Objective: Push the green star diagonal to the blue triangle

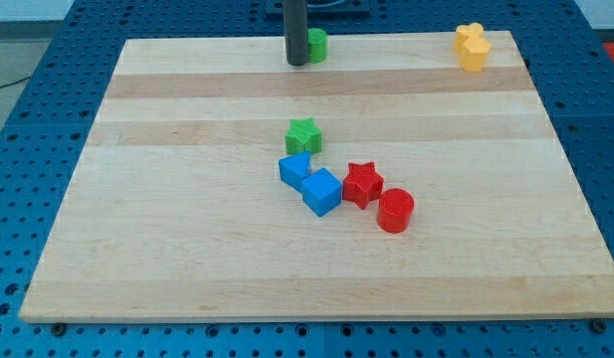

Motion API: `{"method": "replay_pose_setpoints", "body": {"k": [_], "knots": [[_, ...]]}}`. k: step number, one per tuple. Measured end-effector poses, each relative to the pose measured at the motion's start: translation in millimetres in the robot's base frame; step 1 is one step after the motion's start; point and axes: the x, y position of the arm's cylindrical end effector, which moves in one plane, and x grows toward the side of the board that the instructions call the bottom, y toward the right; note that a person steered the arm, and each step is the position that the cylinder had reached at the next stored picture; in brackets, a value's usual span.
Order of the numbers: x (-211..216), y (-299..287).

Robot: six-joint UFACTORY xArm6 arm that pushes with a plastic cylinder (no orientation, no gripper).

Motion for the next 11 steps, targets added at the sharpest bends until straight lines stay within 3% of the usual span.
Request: {"method": "replay_pose_setpoints", "body": {"k": [1,2,3,4,7,8,11], "knots": [[11,-24],[56,-9],[104,75],[163,104],[191,-20],[182,-55],[154,61]]}}
